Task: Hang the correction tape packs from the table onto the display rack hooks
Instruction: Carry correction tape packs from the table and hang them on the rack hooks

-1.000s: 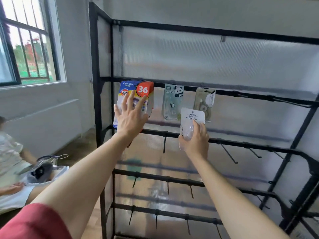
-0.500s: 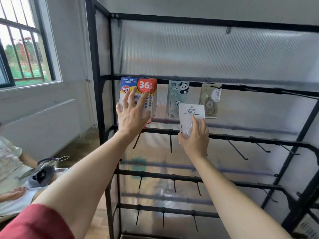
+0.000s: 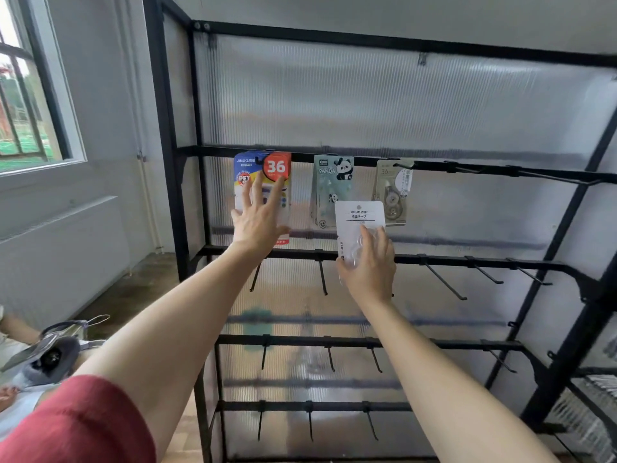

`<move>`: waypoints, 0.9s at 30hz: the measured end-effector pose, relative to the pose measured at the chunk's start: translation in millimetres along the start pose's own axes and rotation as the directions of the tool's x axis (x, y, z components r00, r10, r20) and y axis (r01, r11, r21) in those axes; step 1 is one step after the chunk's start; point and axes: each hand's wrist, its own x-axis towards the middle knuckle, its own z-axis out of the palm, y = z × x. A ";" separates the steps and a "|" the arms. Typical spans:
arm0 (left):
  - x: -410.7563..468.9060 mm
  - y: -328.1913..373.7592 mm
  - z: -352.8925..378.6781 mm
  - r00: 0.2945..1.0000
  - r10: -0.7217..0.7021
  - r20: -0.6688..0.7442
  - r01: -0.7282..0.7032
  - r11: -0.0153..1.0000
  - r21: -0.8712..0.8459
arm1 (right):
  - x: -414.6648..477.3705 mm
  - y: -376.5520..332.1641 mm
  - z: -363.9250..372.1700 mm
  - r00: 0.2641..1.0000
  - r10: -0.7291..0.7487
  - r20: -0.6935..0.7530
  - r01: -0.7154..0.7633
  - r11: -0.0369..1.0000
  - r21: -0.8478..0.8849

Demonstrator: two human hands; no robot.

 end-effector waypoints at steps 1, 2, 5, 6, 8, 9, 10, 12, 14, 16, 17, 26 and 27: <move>1.1 0.7 2.0 1.000 0.000 0.017 0.000 1.000 0.002 | -0.1 1.5 -0.3 1.000 0.003 0.003 -0.003 1.000 -0.007; 1.5 1.1 4.5 1.000 0.000 0.021 0.000 1.000 0.016 | -0.3 2.9 -1.0 1.000 0.005 0.005 -0.005 1.000 -0.015; 0.6 -0.8 12.6 1.000 0.000 -0.014 0.001 0.998 0.066 | -2.6 8.4 -3.9 1.000 0.003 -0.008 -0.003 1.000 -0.030; -0.9 -2.1 15.5 0.999 0.005 -0.036 -0.002 0.997 0.079 | -4.5 10.8 -4.5 1.000 0.009 -0.011 -0.010 0.999 -0.033; -6.8 -3.8 21.9 0.994 0.030 -0.105 -0.018 0.993 0.116 | -9.7 16.8 -5.1 1.000 0.021 -0.017 -0.021 0.999 -0.035; -10.3 -3.6 24.9 0.989 0.050 -0.142 -0.031 0.991 0.134 | -12.3 20.4 -5.1 0.999 0.024 -0.023 -0.025 0.999 -0.034; -13.9 -2.4 28.1 0.983 0.070 -0.169 -0.045 0.988 0.148 | -15.2 24.0 -5.3 0.999 0.030 -0.031 -0.031 0.999 -0.036; -20.4 3.3 34.5 0.979 0.117 -0.166 -0.087 0.981 0.174 | -20.1 31.0 -6.2 0.998 0.051 -0.042 -0.053 0.997 -0.050; -24.7 11.5 40.4 0.975 0.175 -0.135 -0.149 0.971 0.184 | -24.1 38.2 -8.6 0.996 0.073 -0.052 -0.076 0.995 -0.065; -26.1 21.1 46.4 0.966 0.235 -0.110 -0.213 0.960 0.181 | -25.7 46.6 -12.4 0.995 0.078 -0.069 -0.083 0.994 -0.077; -26.0 26.7 49.6 0.961 0.260 -0.095 -0.241 0.954 0.179 | -25.3 51.4 -14.8 0.994 0.076 -0.076 -0.082 0.993 -0.084; 3.8 89.6 85.9 0.949 0.315 0.016 -0.315 0.945 0.087 | 7.6 103.1 -51.4 0.986 0.081 -0.143 -0.105 0.979 -0.173; 7.9 98.1 90.8 0.948 0.318 0.011 -0.318 0.944 0.087 | 13.8 109.7 -55.3 0.986 0.079 -0.146 -0.105 0.978 -0.183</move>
